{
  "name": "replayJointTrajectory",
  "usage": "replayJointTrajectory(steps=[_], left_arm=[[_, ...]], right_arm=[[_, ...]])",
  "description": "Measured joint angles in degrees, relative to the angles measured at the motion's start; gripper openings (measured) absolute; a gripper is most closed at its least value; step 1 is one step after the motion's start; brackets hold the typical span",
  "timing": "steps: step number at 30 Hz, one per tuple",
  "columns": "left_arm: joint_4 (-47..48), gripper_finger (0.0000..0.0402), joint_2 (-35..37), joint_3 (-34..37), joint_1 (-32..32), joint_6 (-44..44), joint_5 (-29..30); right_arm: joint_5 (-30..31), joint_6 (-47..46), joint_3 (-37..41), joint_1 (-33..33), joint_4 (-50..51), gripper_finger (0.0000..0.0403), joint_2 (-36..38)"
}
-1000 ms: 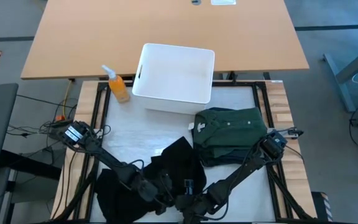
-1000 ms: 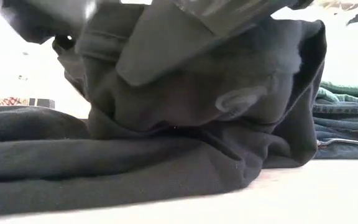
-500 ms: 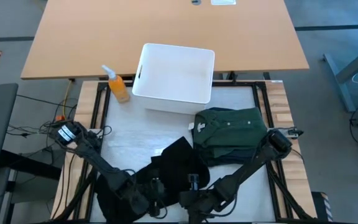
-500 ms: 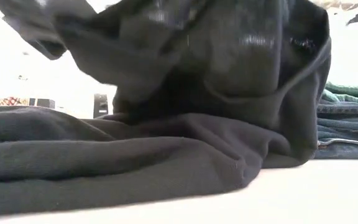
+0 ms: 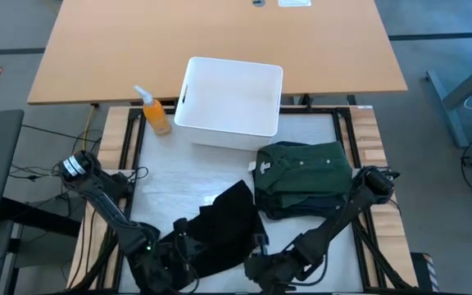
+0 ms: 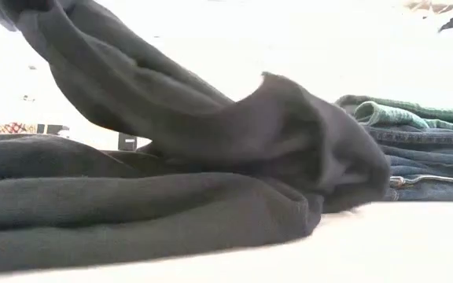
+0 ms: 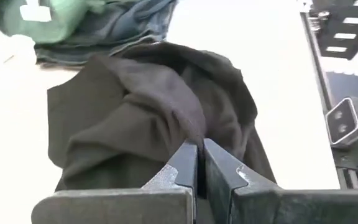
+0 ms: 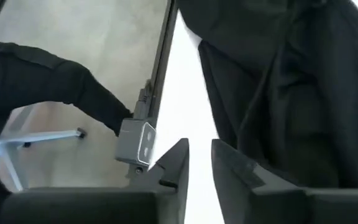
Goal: Fold laundry
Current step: Fold the black shirt from the white laundry organizer
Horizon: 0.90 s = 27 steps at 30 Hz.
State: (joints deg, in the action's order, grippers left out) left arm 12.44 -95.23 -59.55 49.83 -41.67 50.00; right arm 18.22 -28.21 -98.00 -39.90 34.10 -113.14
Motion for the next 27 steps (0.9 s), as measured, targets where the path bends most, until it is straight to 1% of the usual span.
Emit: replayJointTrajectory(steps=[3, 6, 8, 10, 13, 18, 21, 22, 27], left_arm=[[3.39, 0.0000, 0.00, -0.02, 0.88, -4.45, 0.27], [5.09, 0.0000, -0.36, -0.02, 2.15, -7.26, 0.28], [5.41, 0.0000, -0.36, -0.02, 3.11, -8.51, 0.25], [5.27, 0.0000, -0.36, -0.02, 3.91, -9.29, -0.13], [4.65, 0.0000, -0.36, -0.02, 5.30, -10.37, -0.21], [3.56, 0.0000, -0.36, -0.02, 8.14, -12.56, -2.33], [2.44, 0.0000, -0.36, -0.02, 9.11, -12.98, -2.72], [2.38, 0.0000, -0.36, -0.02, 9.20, -13.13, -2.66], [1.75, 0.0000, -0.64, -0.05, 9.41, -15.35, -3.15]], right_arm=[[-2.00, -0.11, 0.00, 0.08, -0.07, 0.0117, 0.02], [-1.44, 2.78, 0.00, 0.16, 1.39, 0.0155, 0.01], [1.33, 5.36, 0.00, 0.39, 3.16, 0.0175, -0.12], [6.32, 7.37, 0.15, 1.00, 4.44, 0.0190, -0.38], [10.05, 10.36, 2.21, 2.97, 4.46, 0.0201, -0.40], [10.34, 12.19, 3.04, 8.13, 5.89, 0.0200, -0.59], [9.60, 18.06, 3.03, 11.17, 5.46, 0.0195, -0.49], [8.41, 20.51, 3.04, 12.24, 5.60, 0.0193, -0.50], [-2.34, 33.43, 3.04, 18.26, 5.33, 0.0191, -0.53]])
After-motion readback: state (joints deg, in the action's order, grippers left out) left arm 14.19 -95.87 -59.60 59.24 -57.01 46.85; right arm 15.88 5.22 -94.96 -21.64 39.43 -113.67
